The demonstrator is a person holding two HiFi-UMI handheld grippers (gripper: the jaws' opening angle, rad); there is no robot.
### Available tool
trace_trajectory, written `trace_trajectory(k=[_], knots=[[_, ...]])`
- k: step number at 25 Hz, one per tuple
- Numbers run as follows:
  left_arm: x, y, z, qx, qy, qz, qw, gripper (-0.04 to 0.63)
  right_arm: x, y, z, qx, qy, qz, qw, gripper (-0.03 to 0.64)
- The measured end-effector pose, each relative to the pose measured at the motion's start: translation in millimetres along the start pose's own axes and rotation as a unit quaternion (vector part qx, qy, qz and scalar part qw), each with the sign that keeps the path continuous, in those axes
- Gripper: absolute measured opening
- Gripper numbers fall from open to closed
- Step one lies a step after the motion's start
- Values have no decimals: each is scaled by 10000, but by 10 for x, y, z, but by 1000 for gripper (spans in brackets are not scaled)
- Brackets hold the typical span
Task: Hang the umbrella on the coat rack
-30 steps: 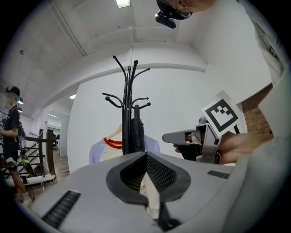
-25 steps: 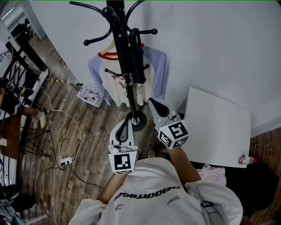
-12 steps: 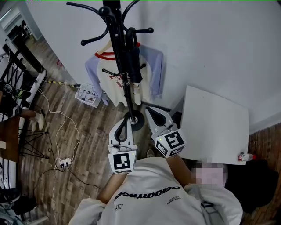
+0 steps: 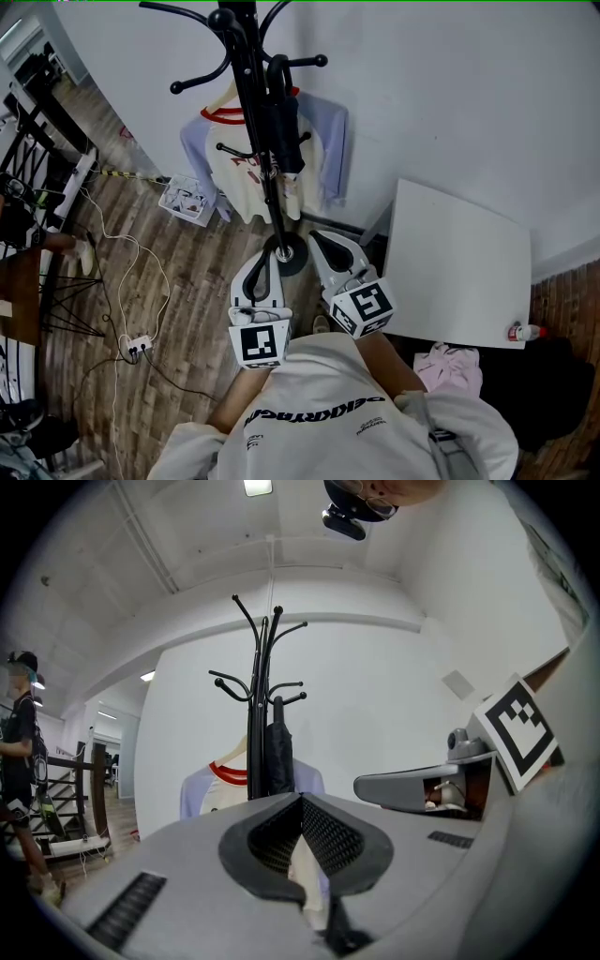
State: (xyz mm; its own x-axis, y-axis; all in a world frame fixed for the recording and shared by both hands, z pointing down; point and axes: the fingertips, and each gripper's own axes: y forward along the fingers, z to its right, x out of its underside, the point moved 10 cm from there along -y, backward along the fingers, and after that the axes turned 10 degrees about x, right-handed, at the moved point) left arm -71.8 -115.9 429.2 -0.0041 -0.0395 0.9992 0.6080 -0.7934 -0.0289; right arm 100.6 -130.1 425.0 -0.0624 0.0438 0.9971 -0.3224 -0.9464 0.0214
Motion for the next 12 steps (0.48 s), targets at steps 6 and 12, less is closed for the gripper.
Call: trace_trajectory(k=[6, 12], knots=[[28, 6, -8, -16, 7, 3, 10000, -3, 15, -7, 16, 23, 15, -14, 10000, -3], [37, 22, -5, -15, 2, -11, 10000, -3, 8, -14, 17, -16, 15, -16, 10000, -3]])
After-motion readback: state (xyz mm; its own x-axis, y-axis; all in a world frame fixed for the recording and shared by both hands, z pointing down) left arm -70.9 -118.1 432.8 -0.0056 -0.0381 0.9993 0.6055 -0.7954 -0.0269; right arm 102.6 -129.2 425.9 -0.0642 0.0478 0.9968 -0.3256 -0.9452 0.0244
